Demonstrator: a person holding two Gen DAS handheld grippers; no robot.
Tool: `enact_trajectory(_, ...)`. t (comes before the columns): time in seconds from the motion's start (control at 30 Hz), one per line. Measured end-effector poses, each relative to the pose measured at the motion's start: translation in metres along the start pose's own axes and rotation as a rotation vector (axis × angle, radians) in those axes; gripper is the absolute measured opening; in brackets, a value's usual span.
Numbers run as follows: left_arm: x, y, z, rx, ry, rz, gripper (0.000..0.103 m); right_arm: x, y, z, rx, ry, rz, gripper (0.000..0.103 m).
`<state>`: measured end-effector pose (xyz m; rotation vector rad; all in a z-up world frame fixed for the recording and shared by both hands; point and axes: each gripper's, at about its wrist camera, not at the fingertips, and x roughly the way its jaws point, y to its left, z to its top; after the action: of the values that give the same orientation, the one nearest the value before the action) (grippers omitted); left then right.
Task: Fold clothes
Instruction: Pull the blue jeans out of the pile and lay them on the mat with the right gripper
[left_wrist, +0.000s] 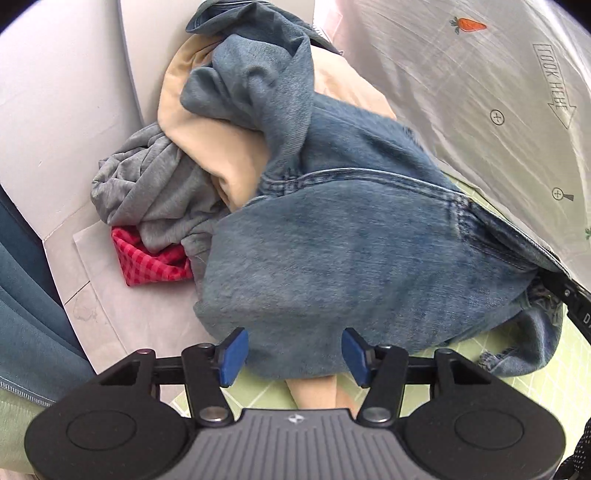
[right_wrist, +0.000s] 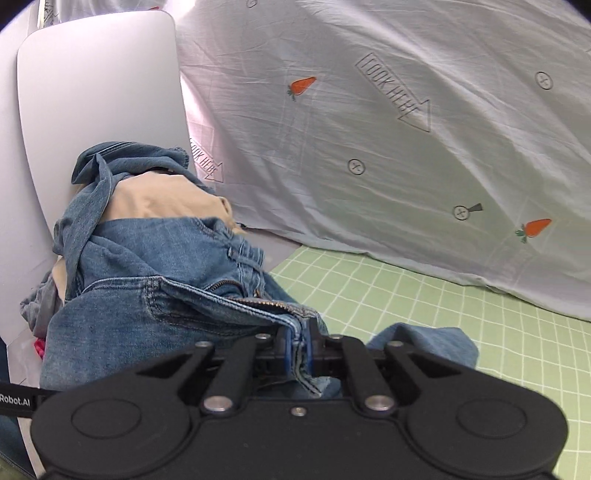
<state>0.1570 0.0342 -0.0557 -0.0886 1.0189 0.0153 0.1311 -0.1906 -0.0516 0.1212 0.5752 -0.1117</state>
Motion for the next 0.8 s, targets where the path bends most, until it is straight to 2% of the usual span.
enact_trajectory(0.2, -0.017, -0.038, -0.023, 0.070, -0.001, -0.037, 0.057, -0.051, -0.052, -0.027, 0.026, -0.019, -0.105, 0.007)
enact_trajectory(0.5, -0.056, -0.116, -0.080, 0.137, 0.003, -0.086, 0.057, -0.124, -0.132, -0.051, 0.040, -0.040, -0.240, 0.008)
enact_trajectory(0.8, -0.081, -0.182, -0.133, 0.229, 0.018, -0.122, 0.057, -0.187, -0.221, -0.097, 0.110, 0.004, -0.380, 0.008)
